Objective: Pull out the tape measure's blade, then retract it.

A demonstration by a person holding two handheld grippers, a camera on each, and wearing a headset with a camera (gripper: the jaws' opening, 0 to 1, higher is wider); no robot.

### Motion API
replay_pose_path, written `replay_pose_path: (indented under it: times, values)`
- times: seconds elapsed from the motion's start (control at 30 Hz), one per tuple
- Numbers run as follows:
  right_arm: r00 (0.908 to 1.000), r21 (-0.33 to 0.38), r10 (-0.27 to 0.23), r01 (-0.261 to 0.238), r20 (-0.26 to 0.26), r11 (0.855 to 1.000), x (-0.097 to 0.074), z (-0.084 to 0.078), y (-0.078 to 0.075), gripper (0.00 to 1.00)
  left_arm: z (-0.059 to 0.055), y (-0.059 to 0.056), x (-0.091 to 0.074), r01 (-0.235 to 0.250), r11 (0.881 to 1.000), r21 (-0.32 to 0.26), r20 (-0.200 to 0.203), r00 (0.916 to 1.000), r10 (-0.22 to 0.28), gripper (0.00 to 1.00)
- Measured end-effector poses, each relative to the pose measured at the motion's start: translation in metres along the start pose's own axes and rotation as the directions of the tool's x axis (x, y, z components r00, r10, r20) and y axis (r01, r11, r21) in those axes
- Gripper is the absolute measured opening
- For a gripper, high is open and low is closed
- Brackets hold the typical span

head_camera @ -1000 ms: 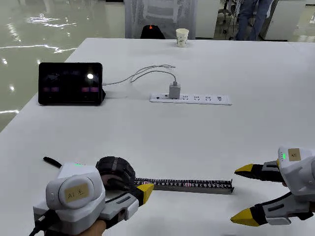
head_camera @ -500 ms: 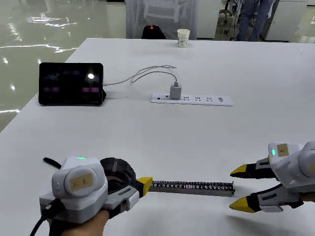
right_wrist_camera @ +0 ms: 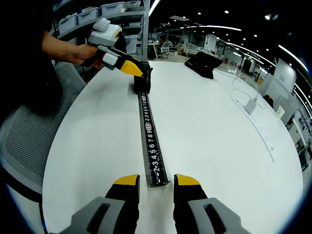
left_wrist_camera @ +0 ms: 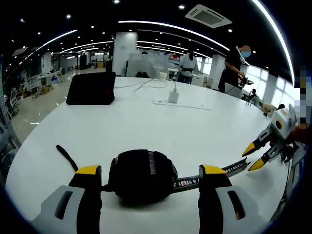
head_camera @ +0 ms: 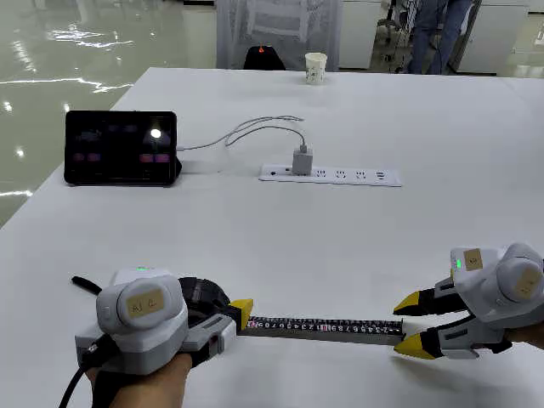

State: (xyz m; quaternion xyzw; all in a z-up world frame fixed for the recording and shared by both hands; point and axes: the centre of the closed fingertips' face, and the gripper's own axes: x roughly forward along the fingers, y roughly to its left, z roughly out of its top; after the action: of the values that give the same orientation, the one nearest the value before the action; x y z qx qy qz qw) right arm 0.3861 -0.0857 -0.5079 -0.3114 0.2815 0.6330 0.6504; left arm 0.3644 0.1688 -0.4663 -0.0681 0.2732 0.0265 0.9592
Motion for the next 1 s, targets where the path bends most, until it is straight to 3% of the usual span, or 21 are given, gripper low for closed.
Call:
replay_pose_path:
  times: [0.4, 1.0]
  values:
    - [0.9993, -0.011, 0.028, -0.028, -0.026, 1.0, 0.006, -0.007, -0.003, 0.15, -0.006, 0.005, 0.008, -0.021, 0.998, -0.051, -0.033, 0.9993, 0.019, 0.65]
    - [0.9986, 0.002, 0.045, -0.045, -0.027, 0.999, 0.008, -0.008, -0.003, 0.12, -0.011, 0.011, 0.014, -0.036, 0.997, -0.074, -0.065, 0.9974, 0.031, 0.61]
